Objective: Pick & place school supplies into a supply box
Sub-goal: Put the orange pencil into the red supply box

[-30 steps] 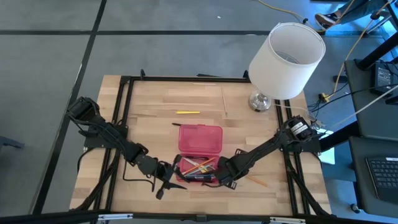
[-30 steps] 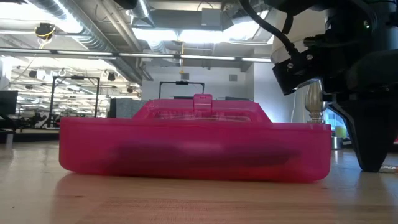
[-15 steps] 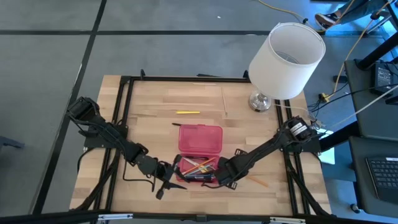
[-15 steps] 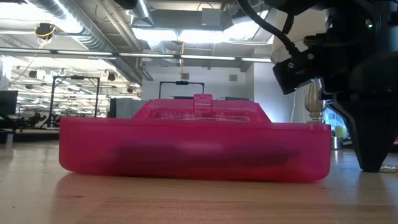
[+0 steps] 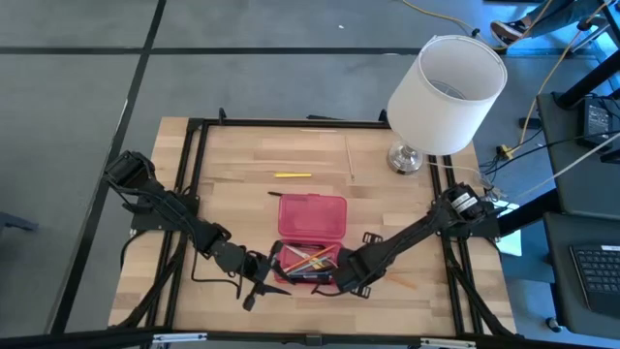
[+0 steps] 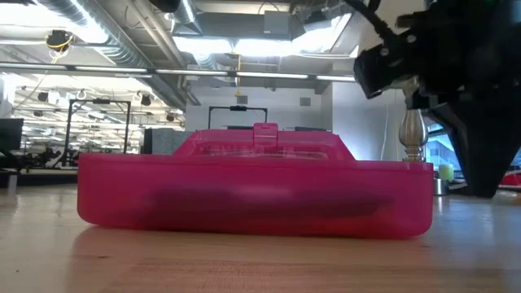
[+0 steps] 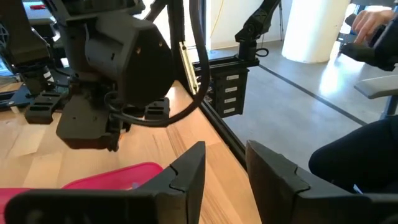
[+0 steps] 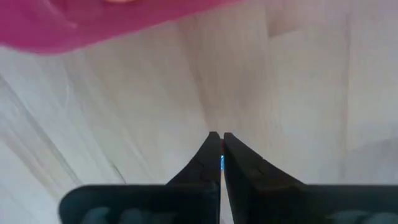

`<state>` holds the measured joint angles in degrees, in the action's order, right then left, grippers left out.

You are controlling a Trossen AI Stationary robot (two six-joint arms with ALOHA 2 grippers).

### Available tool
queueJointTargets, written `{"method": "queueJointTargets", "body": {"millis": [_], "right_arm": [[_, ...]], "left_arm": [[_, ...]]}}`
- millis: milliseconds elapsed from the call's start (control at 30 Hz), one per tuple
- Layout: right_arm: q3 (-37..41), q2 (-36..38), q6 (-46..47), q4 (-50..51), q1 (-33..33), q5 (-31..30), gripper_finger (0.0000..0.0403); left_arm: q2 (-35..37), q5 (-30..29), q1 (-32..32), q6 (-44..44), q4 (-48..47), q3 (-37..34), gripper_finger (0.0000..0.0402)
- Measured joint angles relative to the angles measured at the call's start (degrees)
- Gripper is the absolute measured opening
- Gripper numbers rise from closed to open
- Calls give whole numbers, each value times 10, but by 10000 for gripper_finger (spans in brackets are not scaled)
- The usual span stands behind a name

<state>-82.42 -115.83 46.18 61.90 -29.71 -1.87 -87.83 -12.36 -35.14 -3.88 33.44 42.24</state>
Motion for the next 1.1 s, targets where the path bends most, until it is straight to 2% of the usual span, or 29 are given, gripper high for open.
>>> {"method": "queueJointTargets", "body": {"millis": [133, 467, 667, 800, 1100], "right_arm": [[-31, 0, -4, 33, -1, -2, 10], [-135, 2, -84, 31, 3, -70, 10], [-167, 2, -168, -84, 17, -127, 11], [-167, 2, -228, -155, 29, -136, 11], [-167, -3, -244, -182, 61, -136, 11]], "left_arm": [[0, 0, 0, 0, 0, 0, 108], [0, 0, 0, 0, 0, 0, 110], [0, 0, 0, 0, 0, 0, 108], [0, 0, 0, 0, 0, 0, 111], [0, 0, 0, 0, 0, 0, 107]]}}
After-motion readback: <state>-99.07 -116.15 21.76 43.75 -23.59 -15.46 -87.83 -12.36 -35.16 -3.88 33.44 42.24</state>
